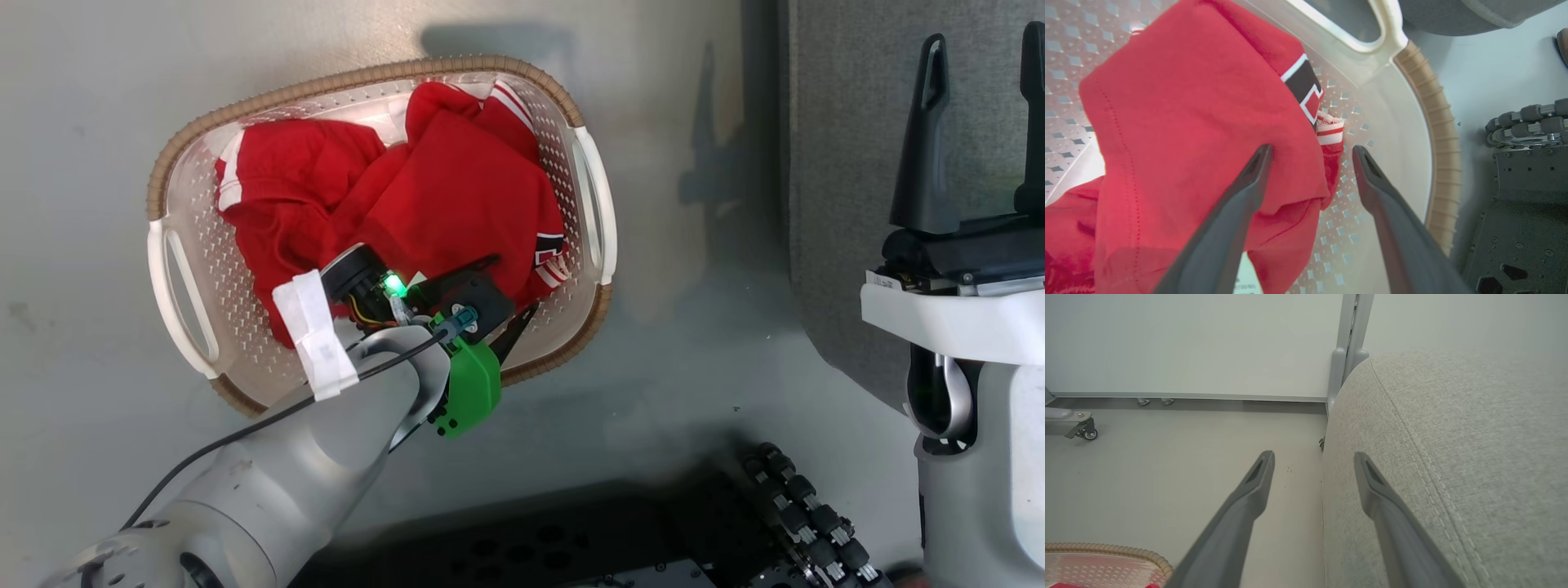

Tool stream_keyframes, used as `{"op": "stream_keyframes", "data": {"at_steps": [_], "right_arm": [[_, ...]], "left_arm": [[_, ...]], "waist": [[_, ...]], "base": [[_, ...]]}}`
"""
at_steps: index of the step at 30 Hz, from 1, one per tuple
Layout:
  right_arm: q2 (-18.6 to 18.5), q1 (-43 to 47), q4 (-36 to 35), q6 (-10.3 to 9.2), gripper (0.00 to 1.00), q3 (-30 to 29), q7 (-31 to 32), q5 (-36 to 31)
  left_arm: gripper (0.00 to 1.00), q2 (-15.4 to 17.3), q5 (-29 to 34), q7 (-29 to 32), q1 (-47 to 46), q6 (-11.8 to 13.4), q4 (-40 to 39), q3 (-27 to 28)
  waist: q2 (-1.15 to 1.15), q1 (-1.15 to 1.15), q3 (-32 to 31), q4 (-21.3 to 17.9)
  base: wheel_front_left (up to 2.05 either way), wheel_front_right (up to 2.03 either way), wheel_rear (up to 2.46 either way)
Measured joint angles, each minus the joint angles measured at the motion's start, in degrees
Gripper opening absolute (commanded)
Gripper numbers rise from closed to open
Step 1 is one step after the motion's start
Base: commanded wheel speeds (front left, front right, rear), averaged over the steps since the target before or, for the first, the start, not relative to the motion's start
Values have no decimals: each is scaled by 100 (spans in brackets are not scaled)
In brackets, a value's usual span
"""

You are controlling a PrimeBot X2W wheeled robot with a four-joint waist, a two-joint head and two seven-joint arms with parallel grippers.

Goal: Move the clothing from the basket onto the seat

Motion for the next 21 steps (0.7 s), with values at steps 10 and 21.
{"op": "stream_keyframes", "data": {"at_steps": [10,21], "right_arm": [[0,-11,-151,0,100,-41,0,80],[0,-31,-238,0,100,-136,0,118]], "left_arm": [[100,-197,77,-4,-313,0,779,1],[0,-316,247,-49,-512,0,864,2]], "waist": [[0,0,237,82],[0,0,354,131]], "base": [[0,0,0],[0,0,0]]}}
